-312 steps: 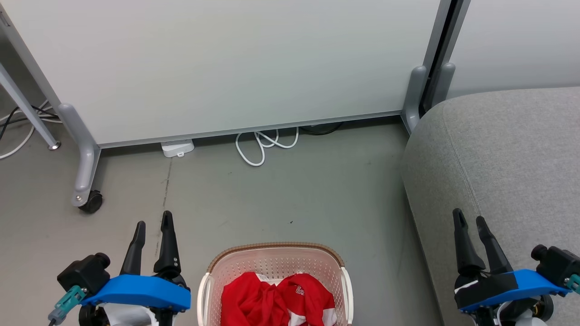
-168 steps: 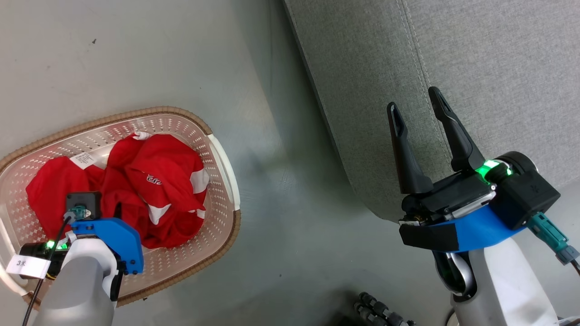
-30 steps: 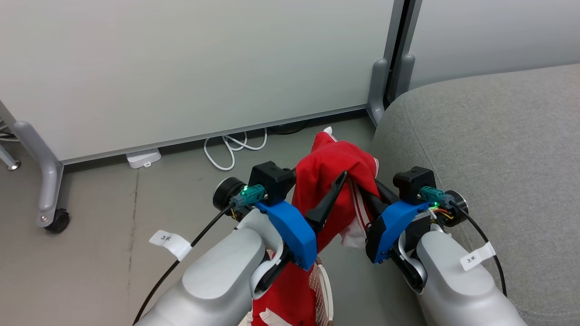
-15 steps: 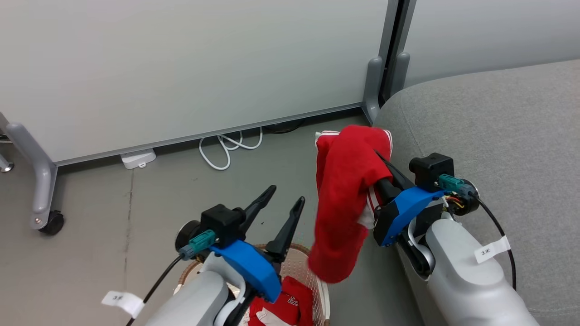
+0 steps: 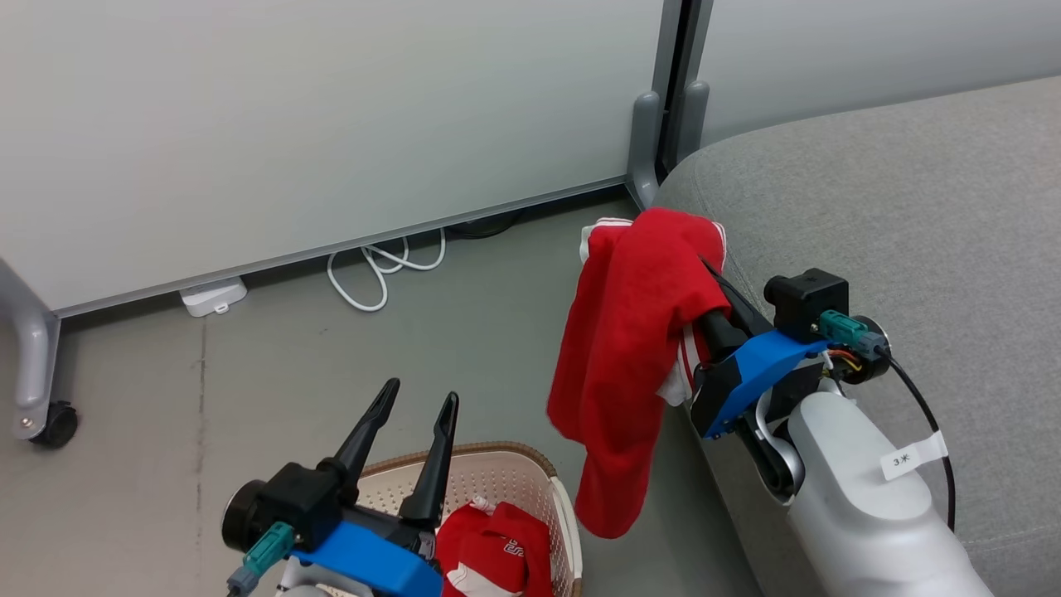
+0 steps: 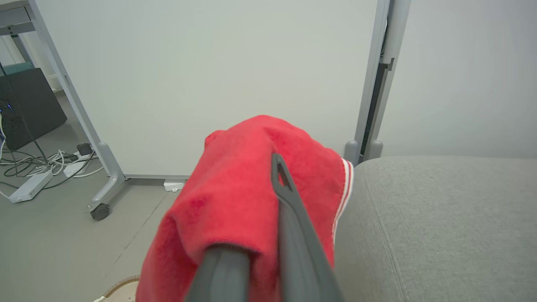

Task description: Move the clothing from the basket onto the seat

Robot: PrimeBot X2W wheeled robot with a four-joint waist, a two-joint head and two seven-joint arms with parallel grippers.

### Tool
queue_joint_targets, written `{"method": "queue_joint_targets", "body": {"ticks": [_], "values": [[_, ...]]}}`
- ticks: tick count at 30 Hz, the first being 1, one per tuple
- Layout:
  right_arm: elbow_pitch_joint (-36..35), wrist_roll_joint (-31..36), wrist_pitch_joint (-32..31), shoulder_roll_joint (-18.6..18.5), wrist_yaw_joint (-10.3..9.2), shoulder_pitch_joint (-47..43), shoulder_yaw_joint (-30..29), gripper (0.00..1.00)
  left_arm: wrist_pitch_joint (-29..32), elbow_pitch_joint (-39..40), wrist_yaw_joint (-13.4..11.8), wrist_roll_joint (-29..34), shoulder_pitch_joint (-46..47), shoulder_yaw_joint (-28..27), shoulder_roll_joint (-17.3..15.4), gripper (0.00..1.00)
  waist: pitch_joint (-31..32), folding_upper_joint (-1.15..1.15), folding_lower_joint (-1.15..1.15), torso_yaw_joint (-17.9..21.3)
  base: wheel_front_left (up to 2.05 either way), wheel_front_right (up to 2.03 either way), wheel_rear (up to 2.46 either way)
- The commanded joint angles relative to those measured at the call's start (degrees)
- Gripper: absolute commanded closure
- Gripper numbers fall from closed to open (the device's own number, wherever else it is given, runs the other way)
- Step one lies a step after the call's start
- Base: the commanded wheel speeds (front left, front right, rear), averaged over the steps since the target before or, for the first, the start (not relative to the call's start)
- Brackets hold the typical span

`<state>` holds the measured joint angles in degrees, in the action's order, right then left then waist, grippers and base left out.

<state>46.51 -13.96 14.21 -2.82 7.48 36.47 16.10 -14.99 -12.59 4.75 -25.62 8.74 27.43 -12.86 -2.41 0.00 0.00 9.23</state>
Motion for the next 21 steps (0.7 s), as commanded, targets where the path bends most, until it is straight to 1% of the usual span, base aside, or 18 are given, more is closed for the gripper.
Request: {"method": "queue_joint_targets", "body": {"ticks": [1, 6, 11, 15, 21], "values": [[-0.6, 0.1, 0.0, -0.1, 0.03, -0.7, -0.1, 1.0, -0.3, 0.4, 0.4, 1.3, -1.4, -1.3, 0.3, 0.0, -0.2, 0.0, 0.0, 0.5, 0.0, 0.0, 0.0], [-2.0, -0.2, -0.5, -0.1, 0.03, -1.5, 0.2, 1.0, -0.3, 0.9, 1.5, 4.4, -4.3, -5.6, 1.9, 0.0, -1.1, 0.0, 0.0, 2.3, 0.0, 0.0, 0.0], [-3.5, -1.1, -0.7, -0.1, 0.03, -2.0, 0.3, 1.0, -0.3, 1.3, 2.2, 6.9, -5.1, -8.4, 2.8, 0.0, -2.3, 0.0, 0.0, 5.3, 0.0, 0.0, 0.0], [-4.6, -2.6, -0.8, -0.1, 0.03, -2.6, 0.8, 1.0, -0.3, 1.8, 2.5, 8.3, -4.9, -9.4, 3.0, 0.0, -3.0, 0.0, 0.0, 8.6, 0.0, 0.0, 0.0], [-6.7, -5.0, -0.8, -0.1, 0.03, -3.0, 2.6, 1.0, -0.3, 2.5, 2.8, 9.2, -4.2, -9.9, 2.4, 0.0, -4.4, 0.0, 0.0, 14.6, 0.0, 0.0, 0.0]]}}
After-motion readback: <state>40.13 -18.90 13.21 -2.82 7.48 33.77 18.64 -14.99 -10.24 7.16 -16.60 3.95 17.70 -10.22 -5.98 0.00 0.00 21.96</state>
